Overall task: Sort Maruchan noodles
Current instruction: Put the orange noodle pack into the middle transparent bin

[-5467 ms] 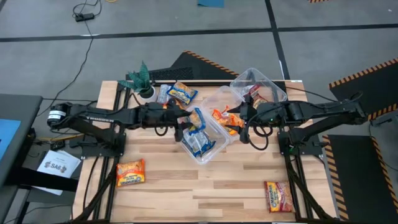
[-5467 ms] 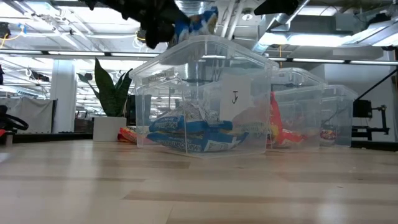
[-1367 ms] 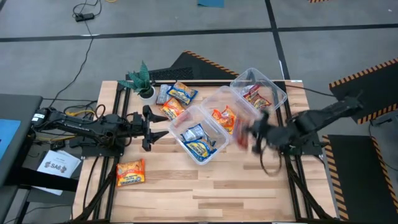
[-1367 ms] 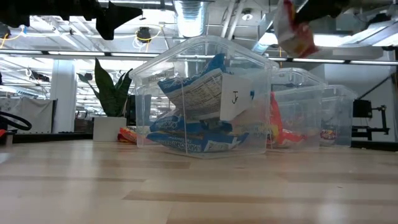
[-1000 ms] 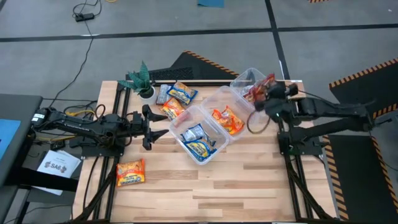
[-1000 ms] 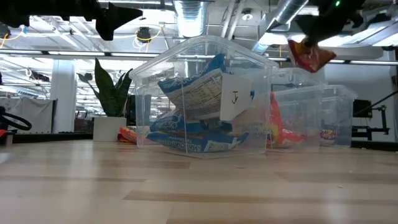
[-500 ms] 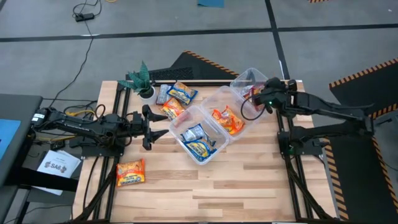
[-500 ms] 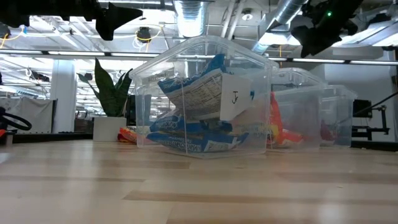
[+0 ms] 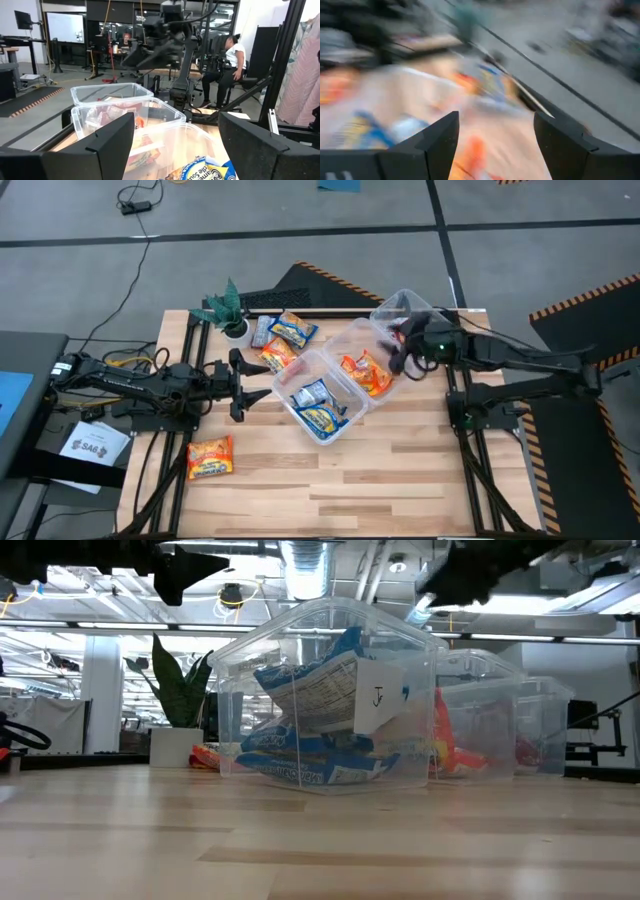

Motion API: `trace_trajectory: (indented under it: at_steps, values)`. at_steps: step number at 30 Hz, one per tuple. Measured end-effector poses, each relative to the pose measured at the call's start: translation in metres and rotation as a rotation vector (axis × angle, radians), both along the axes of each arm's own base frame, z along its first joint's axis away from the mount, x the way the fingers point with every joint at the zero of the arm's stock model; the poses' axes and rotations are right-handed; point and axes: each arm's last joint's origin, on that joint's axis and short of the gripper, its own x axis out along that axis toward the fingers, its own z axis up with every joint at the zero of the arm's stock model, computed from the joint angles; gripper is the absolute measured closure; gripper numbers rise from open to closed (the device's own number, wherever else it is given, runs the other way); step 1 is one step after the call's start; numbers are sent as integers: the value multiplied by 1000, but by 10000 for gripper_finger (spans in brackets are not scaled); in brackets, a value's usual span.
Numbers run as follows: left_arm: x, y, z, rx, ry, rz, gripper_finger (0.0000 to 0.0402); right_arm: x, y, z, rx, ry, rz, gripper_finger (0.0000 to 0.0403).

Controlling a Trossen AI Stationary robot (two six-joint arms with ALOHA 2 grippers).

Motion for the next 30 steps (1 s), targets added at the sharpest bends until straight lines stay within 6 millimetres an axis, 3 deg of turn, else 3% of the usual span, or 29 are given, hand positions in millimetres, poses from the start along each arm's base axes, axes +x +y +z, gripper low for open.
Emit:
trace_trajectory:
  at_steps: [4,9,14,25,30]
  values:
    - [0,0,-1,3,7,-2,127,11,10,-2,-56,-163,270,124]
    - [0,0,-1,2,6,-3,127,16,24,-15,-47,-304,443,123]
    - [0,0,-1,2,8,-3,127,24,41,-24,-53,-389,527,123]
    - [1,-2,-5,-34,50,-55,127,33,61,-34,-52,-349,620,123]
    - [1,-9,10,-198,339,-141,127,33,60,-33,-61,-348,615,123]
